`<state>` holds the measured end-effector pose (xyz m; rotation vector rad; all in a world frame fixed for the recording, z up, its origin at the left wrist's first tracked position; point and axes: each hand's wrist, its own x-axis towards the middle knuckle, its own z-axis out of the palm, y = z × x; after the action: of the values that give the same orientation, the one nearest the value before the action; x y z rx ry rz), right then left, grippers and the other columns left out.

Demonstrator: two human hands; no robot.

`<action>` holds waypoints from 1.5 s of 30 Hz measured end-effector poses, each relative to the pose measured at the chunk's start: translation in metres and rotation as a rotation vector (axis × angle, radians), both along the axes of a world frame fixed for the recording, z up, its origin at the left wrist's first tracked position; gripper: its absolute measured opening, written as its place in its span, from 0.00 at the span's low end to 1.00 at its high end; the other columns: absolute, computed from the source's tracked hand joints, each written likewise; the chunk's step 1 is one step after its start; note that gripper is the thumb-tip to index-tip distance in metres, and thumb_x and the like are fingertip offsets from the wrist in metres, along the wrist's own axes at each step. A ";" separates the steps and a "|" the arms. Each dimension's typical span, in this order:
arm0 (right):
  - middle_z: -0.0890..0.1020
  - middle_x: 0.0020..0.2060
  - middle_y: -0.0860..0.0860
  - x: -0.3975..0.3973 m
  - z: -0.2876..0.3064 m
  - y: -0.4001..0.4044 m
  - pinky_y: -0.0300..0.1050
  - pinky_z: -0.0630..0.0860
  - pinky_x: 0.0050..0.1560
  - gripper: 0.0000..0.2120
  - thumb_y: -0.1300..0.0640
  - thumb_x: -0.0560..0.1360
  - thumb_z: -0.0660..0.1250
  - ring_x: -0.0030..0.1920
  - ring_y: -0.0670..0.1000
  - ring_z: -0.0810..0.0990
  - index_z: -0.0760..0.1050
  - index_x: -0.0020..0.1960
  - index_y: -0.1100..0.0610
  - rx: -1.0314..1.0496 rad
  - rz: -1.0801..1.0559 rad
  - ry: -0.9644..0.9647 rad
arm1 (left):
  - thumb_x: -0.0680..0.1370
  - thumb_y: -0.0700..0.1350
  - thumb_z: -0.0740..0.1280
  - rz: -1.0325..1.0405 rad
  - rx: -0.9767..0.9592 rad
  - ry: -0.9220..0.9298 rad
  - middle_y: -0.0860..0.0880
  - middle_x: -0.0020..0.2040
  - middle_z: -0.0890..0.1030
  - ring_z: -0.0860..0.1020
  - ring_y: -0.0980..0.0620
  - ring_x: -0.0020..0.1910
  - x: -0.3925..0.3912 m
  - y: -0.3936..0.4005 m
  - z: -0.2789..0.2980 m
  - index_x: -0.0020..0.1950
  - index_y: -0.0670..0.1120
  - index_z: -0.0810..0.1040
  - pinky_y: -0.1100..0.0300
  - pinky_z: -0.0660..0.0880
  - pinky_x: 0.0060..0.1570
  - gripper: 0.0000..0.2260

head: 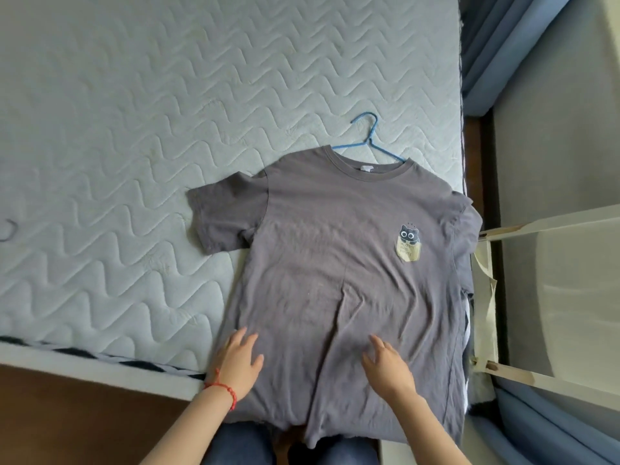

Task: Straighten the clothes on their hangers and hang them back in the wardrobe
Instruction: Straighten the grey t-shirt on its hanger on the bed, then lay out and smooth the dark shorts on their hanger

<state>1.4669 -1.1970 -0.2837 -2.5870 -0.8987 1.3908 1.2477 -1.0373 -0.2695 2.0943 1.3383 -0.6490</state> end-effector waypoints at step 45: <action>0.79 0.31 0.56 -0.451 0.112 0.422 0.31 0.70 0.23 0.06 0.66 0.77 0.60 0.30 0.52 0.76 0.75 0.50 0.65 -0.006 0.179 0.270 | 0.77 0.41 0.63 1.498 -0.161 -0.425 0.48 0.38 0.79 0.77 0.48 0.44 -0.595 0.154 0.126 0.40 0.46 0.76 0.59 0.73 0.46 0.07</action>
<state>1.0157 -0.7755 -0.1720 -2.2924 -1.1011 1.7366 0.6526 -0.8836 -0.1434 0.5843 1.9461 0.3177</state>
